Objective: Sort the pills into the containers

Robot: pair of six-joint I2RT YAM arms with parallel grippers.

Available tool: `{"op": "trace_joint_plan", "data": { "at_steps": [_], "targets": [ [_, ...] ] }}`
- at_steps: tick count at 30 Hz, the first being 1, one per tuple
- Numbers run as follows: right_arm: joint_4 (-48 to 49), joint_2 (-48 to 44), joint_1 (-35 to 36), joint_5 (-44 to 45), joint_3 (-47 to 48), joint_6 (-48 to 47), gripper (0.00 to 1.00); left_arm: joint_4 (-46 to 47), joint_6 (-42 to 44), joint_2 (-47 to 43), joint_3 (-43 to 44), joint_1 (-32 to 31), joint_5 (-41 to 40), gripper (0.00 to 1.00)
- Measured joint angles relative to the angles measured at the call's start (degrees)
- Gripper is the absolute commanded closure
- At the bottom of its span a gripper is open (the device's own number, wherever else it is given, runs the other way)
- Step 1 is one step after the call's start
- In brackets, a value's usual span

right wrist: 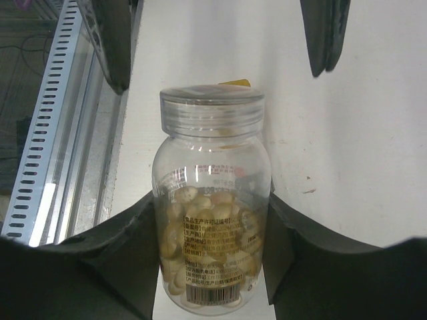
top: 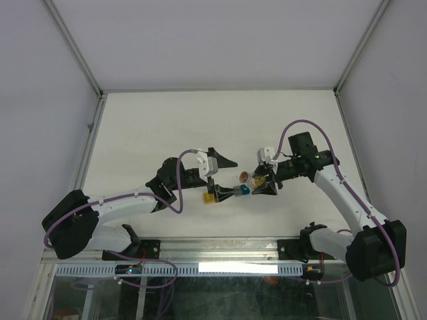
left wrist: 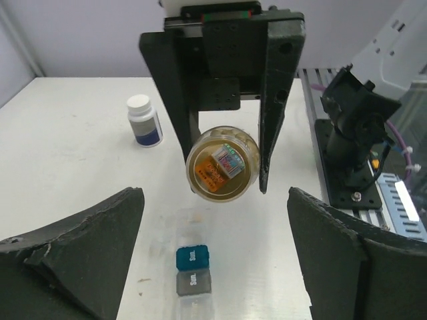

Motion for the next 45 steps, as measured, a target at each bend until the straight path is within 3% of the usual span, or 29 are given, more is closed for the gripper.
{"op": "trace_joint_plan", "data": {
  "at_steps": [13,26,35,39,45],
  "targets": [
    [-1.03,0.31,0.02,-0.24,0.0,-1.73,1.0,-1.05,4.31,6.38,6.03,0.02,5.16,0.44],
    [-1.05,0.35,0.07,-0.26,0.0,-1.75,1.0,-2.16,3.15,6.99,7.3,0.0,7.91,0.57],
    [-1.22,0.37,0.04,-0.04,0.0,-1.73,1.0,-3.1,0.0,7.34,7.96,0.0,8.37,1.0],
    [-0.92,0.37,-0.02,0.2,0.0,-1.36,1.0,-2.93,-8.15,7.02,7.67,-0.13,4.17,1.0],
    [0.66,0.37,0.17,0.04,0.02,0.7,1.0,-4.61,-21.79,2.47,4.46,-5.14,-13.38,1.0]
  ]
}}
